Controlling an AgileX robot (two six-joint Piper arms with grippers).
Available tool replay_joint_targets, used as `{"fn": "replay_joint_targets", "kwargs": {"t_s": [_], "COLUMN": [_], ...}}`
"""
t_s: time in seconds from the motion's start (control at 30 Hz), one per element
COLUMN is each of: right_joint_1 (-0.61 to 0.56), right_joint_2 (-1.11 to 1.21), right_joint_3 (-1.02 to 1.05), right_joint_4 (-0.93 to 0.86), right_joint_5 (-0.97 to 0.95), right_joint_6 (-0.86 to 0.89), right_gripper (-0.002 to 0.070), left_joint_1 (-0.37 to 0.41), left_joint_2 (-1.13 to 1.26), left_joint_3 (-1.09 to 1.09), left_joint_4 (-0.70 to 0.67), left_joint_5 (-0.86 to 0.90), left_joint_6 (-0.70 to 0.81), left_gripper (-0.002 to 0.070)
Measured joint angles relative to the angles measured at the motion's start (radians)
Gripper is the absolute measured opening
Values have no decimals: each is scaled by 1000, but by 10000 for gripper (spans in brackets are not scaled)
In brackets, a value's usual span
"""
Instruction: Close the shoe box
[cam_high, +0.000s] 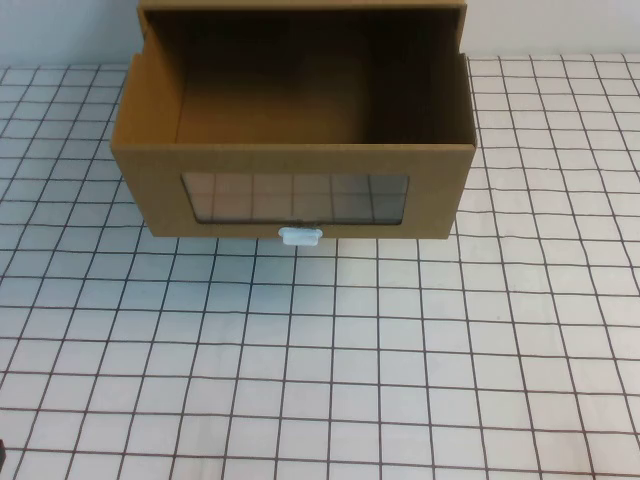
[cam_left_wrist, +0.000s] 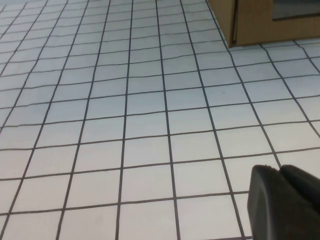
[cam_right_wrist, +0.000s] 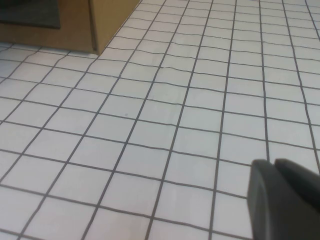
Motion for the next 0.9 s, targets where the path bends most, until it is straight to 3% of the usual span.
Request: {"fn": "replay_joint_targets", "kwargs": {"t_s": [0.9], "right_joint_1": [0], "right_joint_2": [0], "right_joint_3": [0], "right_joint_4": [-15], "right_joint_5": [0], "right_joint_6": [0], "right_gripper": [-13], "left_joint_1": [0], "left_joint_2": [0], "left_joint_3": [0], "left_joint_4": [2], "left_joint_5": [0], "left_joint_6": [0], "left_gripper": [-4]}}
